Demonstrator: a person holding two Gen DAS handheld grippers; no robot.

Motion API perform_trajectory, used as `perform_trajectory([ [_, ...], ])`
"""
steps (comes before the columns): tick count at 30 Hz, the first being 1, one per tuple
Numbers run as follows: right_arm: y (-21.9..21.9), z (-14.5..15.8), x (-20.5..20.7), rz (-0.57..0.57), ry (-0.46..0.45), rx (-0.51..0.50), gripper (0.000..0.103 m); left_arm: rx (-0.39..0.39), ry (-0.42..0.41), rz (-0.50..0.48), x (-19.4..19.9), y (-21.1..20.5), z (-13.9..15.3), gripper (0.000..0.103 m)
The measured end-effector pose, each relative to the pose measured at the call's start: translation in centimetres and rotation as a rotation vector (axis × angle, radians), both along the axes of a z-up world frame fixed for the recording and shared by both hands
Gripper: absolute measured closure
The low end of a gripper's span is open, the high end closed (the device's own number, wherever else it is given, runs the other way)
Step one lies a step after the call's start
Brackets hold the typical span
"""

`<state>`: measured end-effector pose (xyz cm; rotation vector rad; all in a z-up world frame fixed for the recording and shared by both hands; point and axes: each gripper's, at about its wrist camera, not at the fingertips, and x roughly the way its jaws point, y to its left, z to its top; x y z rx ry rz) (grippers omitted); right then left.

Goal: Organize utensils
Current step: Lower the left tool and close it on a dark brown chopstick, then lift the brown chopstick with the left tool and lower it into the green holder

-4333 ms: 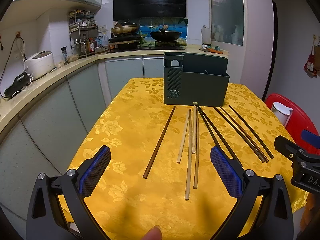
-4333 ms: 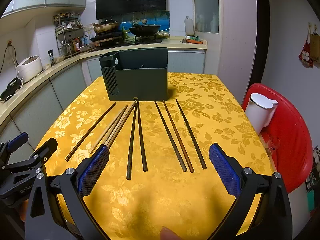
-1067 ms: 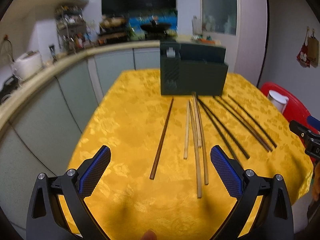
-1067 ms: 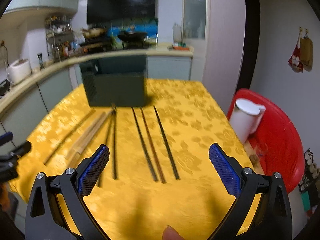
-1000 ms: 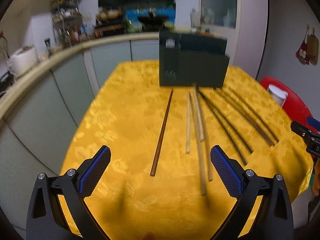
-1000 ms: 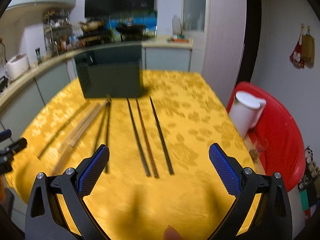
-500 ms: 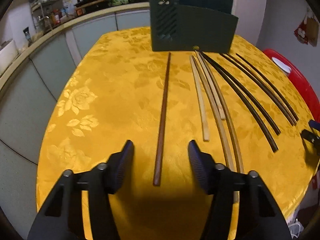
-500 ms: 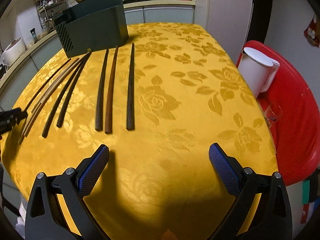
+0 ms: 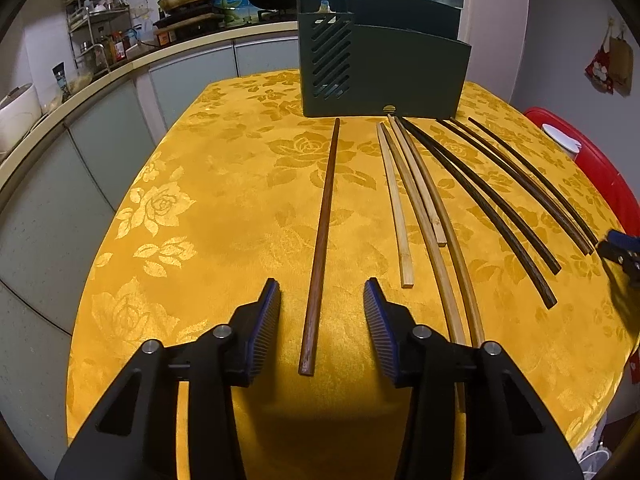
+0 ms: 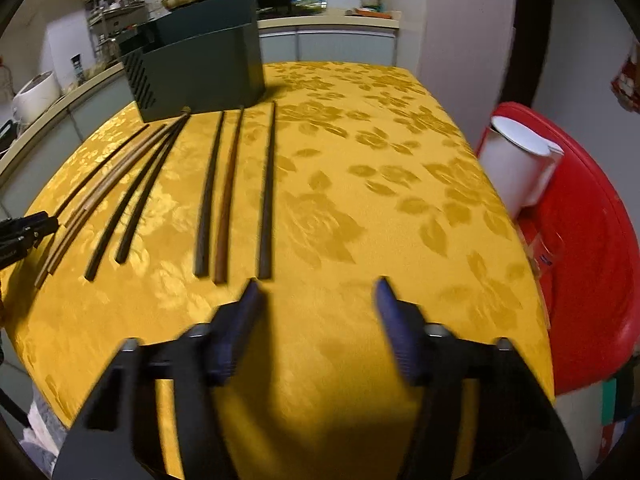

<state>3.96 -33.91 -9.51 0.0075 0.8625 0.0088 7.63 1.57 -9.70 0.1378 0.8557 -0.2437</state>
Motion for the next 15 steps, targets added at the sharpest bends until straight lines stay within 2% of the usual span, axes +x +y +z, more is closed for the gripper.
perform_trajectory([
  [4, 1.7, 0.0, 1.1, 0.059, -0.022, -0.028, 0.065, -0.006, -0.01, -0.019, -0.3, -0.3, 0.1, 0.078],
  [6, 2.4, 0.0, 1.4, 0.079, -0.029, -0.038, 0.07, -0.008, -0.012, -0.023, -0.4, -0.5, 0.1, 0.081],
  [8, 2.6, 0.0, 1.5, 0.092, -0.032, -0.038, 0.075, -0.006, -0.017, -0.021, -0.4, -0.5, 0.1, 0.089],
  [9, 2.7, 0.0, 1.7, 0.095, -0.031, -0.029, 0.079, -0.008, -0.018, -0.02, -0.3, -0.5, 0.0, 0.096],
  [13, 2.9, 0.0, 1.9, 0.088, -0.035, -0.03, 0.094, -0.026, -0.01, -0.015, -0.1, -0.4, 0.1, 0.096],
  [15, 3.2, 0.0, 1.9, 0.084, -0.035, -0.051, 0.094, -0.031, -0.003, -0.016, -0.2, -0.3, 0.2, 0.097],
])
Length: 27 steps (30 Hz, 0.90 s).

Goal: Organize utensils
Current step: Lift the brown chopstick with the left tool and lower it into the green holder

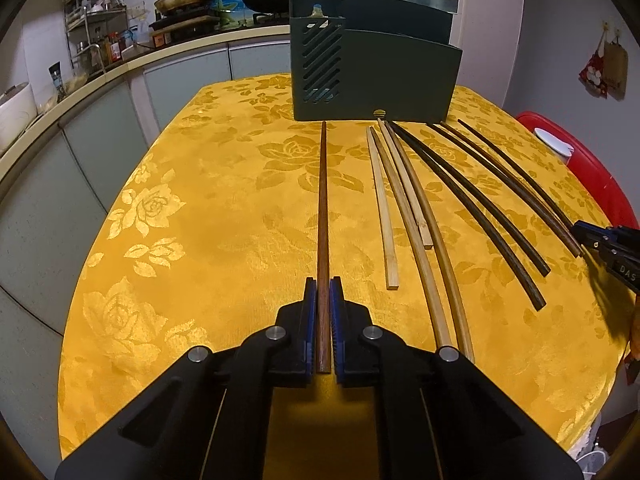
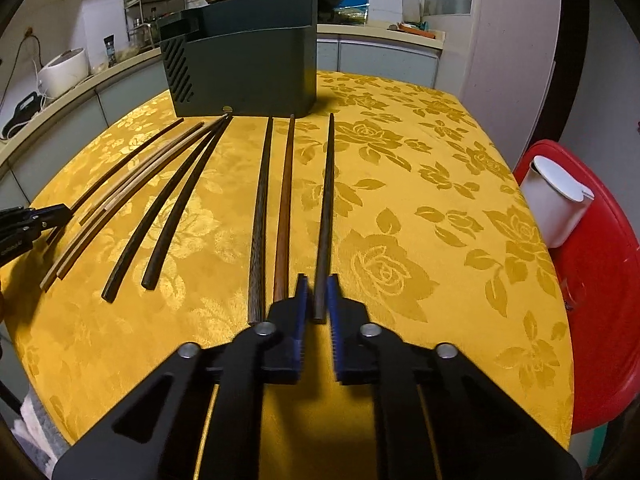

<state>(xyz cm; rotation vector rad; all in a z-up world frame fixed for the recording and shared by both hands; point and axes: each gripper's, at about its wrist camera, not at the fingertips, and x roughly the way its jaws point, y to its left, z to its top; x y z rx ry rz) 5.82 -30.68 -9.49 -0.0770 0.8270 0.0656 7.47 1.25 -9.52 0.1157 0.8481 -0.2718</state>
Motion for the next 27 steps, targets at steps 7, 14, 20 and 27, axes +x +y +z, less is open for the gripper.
perform_trajectory([
  [7, -0.2, 3.3, -1.8, -0.014, -0.081, 0.029, 0.095, -0.01, -0.079, 0.005, -1.3, 0.4, 3.3, 0.097],
  [14, -0.1, 10.2, -2.5, 0.02, -0.223, 0.087, 0.095, -0.027, -0.218, -0.03, -2.5, 0.0, 8.9, 0.097],
  [20, -0.2, 14.9, 0.1, 0.045, -0.297, 0.147, 0.095, -0.011, -0.306, -0.063, -0.9, -1.0, 13.3, 0.097],
  [27, 0.1, 17.4, 4.9, 0.064, -0.284, 0.203, 0.095, -0.033, -0.307, -0.066, 2.9, -1.0, 16.6, 0.097],
])
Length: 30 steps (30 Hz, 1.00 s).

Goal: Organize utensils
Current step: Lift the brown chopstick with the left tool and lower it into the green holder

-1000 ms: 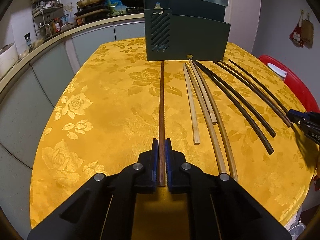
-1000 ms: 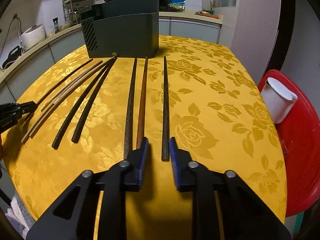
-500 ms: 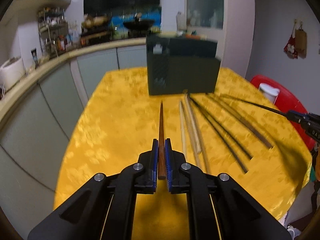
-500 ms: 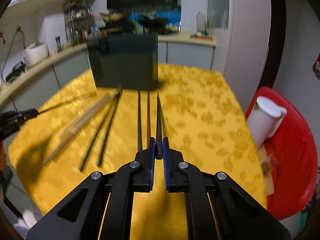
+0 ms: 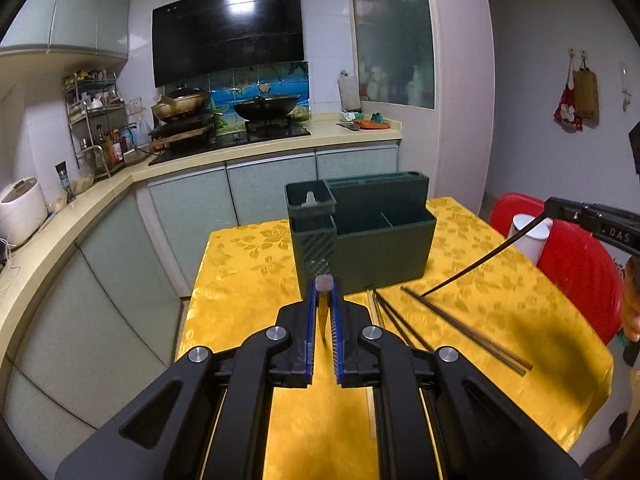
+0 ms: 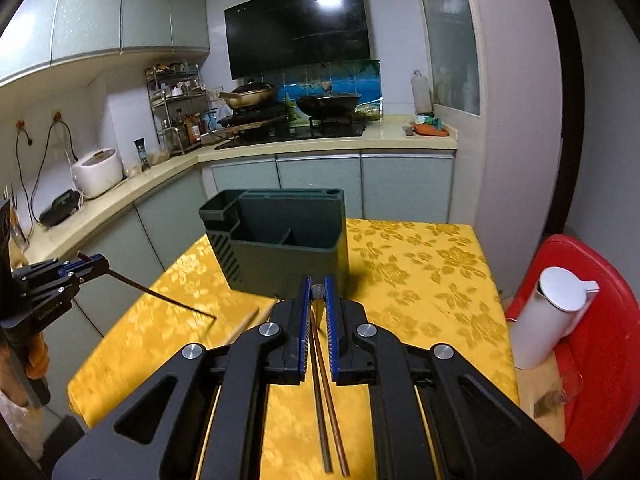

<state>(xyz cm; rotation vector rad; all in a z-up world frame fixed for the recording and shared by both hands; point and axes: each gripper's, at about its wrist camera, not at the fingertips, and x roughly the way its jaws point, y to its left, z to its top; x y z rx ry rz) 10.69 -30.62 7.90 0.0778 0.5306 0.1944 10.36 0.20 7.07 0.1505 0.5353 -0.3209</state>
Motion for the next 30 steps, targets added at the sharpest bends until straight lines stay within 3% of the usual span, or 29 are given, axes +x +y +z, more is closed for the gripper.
perform_trajectory([
  [11, 1.2, 6.7, 3.5, 0.047, -0.04, 0.005, 0.095, -0.08, 0.05, -0.079, 4.2, -0.4, 6.4, 0.097],
  [21, 1.5, 12.6, 6.7, 0.009, -0.129, -0.005, 0.095, -0.08, -0.048, -0.074, 7.5, -4.5, 13.5, 0.097],
  [26, 1.3, 13.1, 9.5, -0.046, -0.151, -0.031, 0.095, -0.088, -0.086, -0.048, 9.7, -5.8, 14.5, 0.097],
  [30, 0.8, 11.9, 11.8, -0.076, -0.135, -0.017, 0.095, -0.098, -0.059, -0.039, 11.9, -6.8, 13.1, 0.097],
])
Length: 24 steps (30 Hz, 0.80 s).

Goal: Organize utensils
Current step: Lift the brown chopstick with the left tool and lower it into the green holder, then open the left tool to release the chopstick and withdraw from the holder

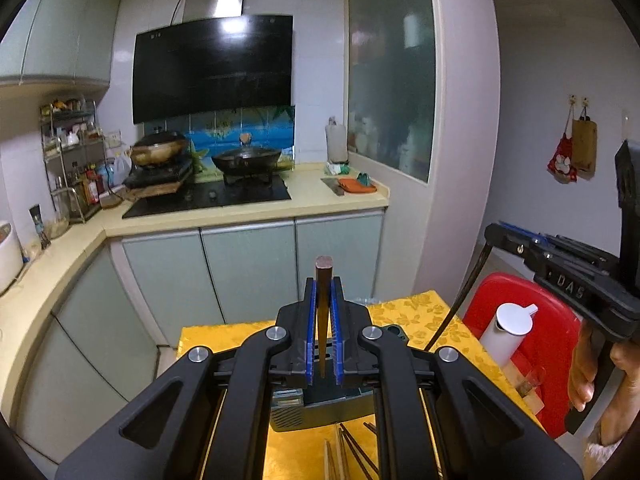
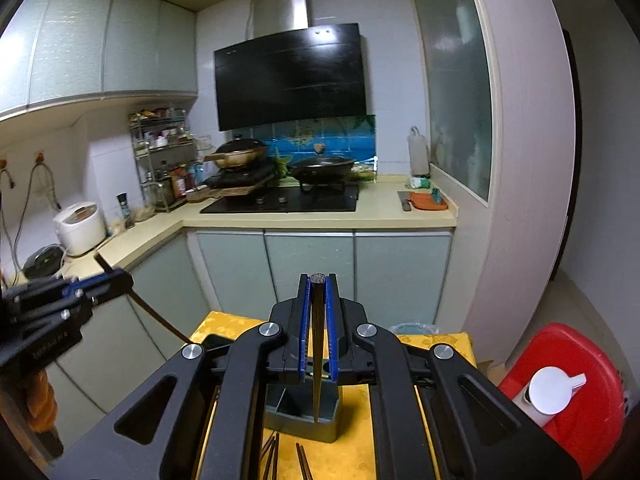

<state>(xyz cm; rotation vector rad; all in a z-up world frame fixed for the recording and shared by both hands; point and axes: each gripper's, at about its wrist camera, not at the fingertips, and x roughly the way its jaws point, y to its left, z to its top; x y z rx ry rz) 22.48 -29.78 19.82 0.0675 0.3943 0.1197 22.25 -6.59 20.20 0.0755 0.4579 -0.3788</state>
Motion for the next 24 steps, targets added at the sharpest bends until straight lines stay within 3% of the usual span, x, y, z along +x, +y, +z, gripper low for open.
perform_trajectory([
  [8, 1.1, -3.3, 2.4, -0.005, 0.062, -0.035, 0.095, 0.029, 0.113, 0.015, 3.5, -0.9, -6.8, 0.097],
  [17, 2.9, -7.1, 3.5, -0.002, 0.136, -0.104, 0.095, 0.043, 0.152, 0.029, 3.8, -0.3, -8.4, 0.095],
  [20, 3.0, -7.0, 3.5, 0.0, 0.136, -0.096, 0.091, 0.042, 0.143, 0.031, 3.5, -0.1, -8.0, 0.07],
  [21, 3.0, -7.0, 3.5, 0.001, 0.135, -0.094, 0.079, 0.039, 0.133, 0.033, 3.2, 0.1, -7.7, 0.058],
  [22, 2.9, -6.9, 3.4, -0.008, 0.125, -0.091, 0.058, 0.036, 0.128, 0.034, 3.0, 0.1, -7.5, 0.049],
  [24, 2.7, -6.5, 2.6, -0.029, 0.087, -0.091, 0.04, 0.032, 0.122, 0.034, 2.7, 0.3, -7.2, 0.04],
])
